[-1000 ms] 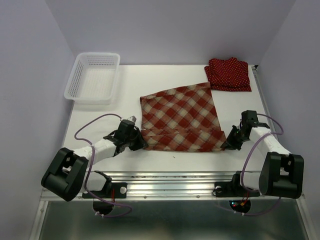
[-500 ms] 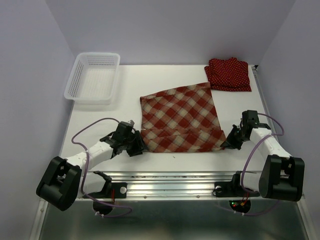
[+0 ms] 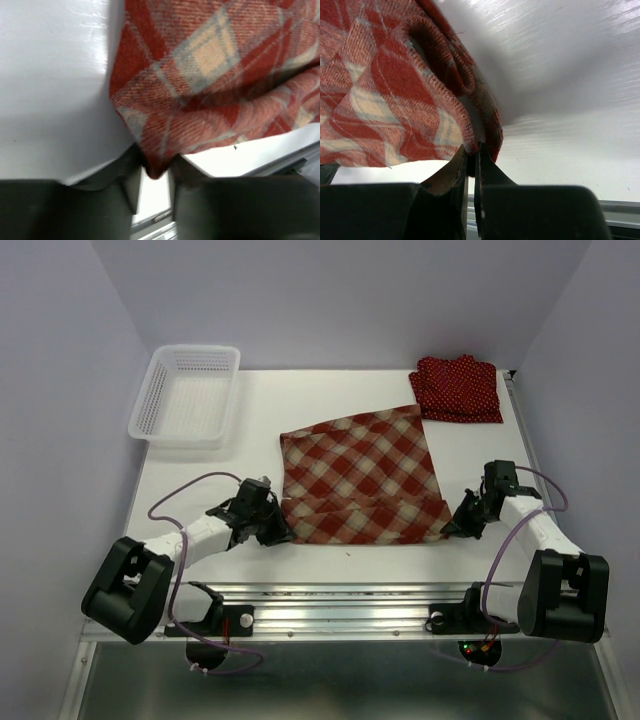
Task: Fold and stack the skirts
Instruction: Flatten the skirt out
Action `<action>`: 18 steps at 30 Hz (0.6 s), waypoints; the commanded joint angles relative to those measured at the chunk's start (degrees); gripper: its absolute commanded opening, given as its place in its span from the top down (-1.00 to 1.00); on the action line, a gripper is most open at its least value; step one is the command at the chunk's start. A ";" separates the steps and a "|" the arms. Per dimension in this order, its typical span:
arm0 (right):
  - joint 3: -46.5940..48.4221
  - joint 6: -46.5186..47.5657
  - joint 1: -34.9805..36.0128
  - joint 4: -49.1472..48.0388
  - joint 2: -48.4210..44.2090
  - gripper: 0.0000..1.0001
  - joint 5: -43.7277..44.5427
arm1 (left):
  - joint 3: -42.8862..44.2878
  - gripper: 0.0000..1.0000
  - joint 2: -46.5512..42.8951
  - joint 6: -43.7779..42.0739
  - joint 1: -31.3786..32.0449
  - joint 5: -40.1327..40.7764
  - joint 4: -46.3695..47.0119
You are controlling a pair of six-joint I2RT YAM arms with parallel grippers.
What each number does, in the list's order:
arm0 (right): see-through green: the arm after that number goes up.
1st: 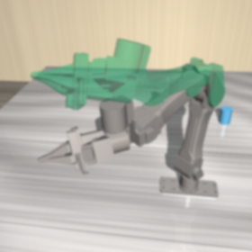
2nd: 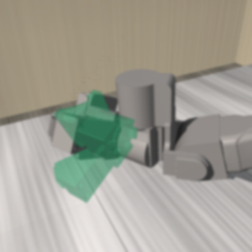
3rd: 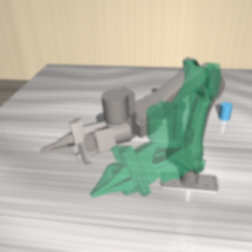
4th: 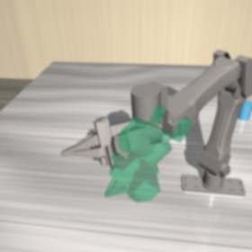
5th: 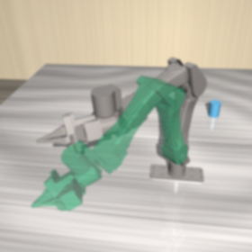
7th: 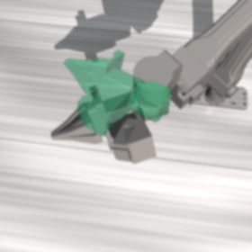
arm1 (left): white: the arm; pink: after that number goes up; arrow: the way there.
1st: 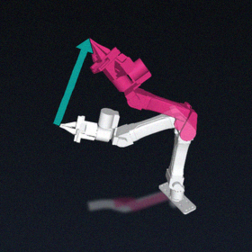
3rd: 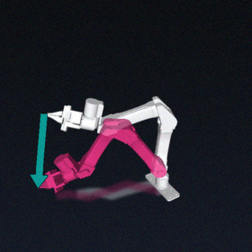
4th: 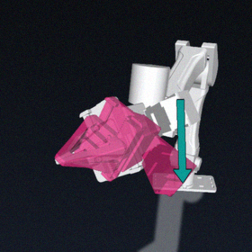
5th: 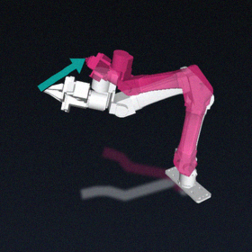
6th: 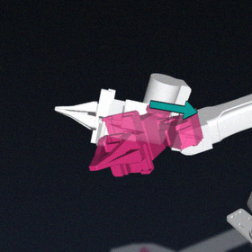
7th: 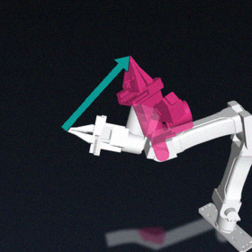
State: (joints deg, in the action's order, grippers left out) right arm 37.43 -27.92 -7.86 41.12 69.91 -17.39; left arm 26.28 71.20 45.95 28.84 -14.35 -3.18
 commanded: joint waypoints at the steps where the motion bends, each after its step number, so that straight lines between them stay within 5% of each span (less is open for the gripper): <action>1: 0.98 -0.20 -0.40 -1.13 -1.09 0.99 -0.36 | 0.70 0.70 2.28 -1.30 0.25 1.70 -1.91; 3: 2.20 0.49 -0.40 -0.70 -1.53 0.99 -1.41 | 0.87 1.00 0.18 -1.22 0.25 1.43 -4.88; 9: 9.31 2.25 -0.40 0.53 -9.08 0.99 -6.61 | 6.92 1.00 -15.10 -1.13 0.25 -2.61 -15.18; 13: 19.85 2.88 -0.40 3.52 -13.39 0.99 -5.73 | 22.44 1.00 -21.01 -4.19 0.16 -5.59 -21.49; 18: 38.10 1.82 -0.40 5.80 -15.86 0.99 2.41 | 44.32 1.00 -17.51 -9.03 0.16 -6.22 -25.03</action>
State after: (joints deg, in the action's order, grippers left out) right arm 64.01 -26.13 -7.86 45.08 56.14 -20.88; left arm 57.74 52.90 41.85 28.84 -18.72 -24.86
